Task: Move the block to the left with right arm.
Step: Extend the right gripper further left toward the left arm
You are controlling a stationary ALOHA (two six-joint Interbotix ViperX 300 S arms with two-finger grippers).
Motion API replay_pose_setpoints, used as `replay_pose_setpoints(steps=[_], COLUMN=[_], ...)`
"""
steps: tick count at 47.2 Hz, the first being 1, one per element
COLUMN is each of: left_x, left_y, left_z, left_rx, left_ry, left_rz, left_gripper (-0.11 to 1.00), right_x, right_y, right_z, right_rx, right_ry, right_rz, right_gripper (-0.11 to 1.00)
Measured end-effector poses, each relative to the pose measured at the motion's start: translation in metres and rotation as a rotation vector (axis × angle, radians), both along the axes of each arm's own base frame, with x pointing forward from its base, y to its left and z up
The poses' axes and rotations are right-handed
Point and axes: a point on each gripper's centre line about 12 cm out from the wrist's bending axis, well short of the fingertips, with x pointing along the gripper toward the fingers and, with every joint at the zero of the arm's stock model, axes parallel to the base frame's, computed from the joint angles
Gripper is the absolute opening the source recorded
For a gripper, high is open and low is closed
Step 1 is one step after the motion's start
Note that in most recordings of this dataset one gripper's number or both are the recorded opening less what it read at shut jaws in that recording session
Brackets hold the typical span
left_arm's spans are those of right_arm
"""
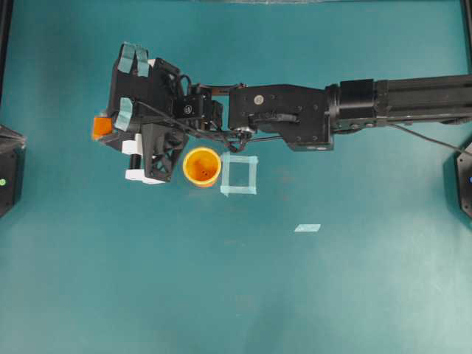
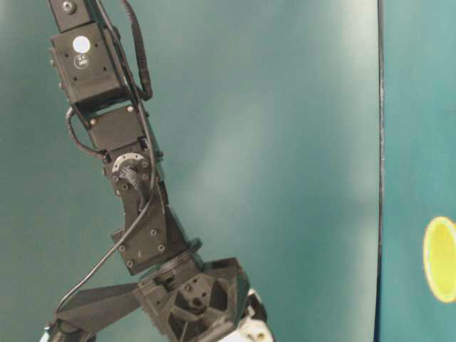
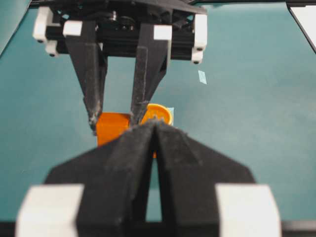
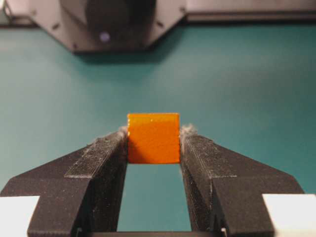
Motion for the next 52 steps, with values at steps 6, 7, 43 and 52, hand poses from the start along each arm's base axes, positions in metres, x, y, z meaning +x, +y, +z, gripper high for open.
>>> replay_pose_setpoints(steps=[6,7,43,52], left_x=[0.000,0.000,0.000,0.000], left_y=[0.002,0.002,0.003,0.003], left_z=[0.000,0.000,0.000,0.000], left_rx=[0.000,0.000,0.000,0.002], left_ry=[-0.002,0.000,-0.002,-0.002], left_rz=[0.018,0.020,0.031,0.031], left_gripper=[0.00,0.00,0.00,0.00], right_x=[0.006,0.007,0.031,0.031], right_y=[0.004,0.005,0.021,0.021], right_z=[-0.005,-0.005,0.007,0.007], right_rx=[0.005,0.005,0.160,0.160], right_ry=[-0.010,-0.013,-0.084,-0.084], right_rz=[0.006,0.008,-0.014,-0.014], right_gripper=[0.40,0.40,0.40,0.40])
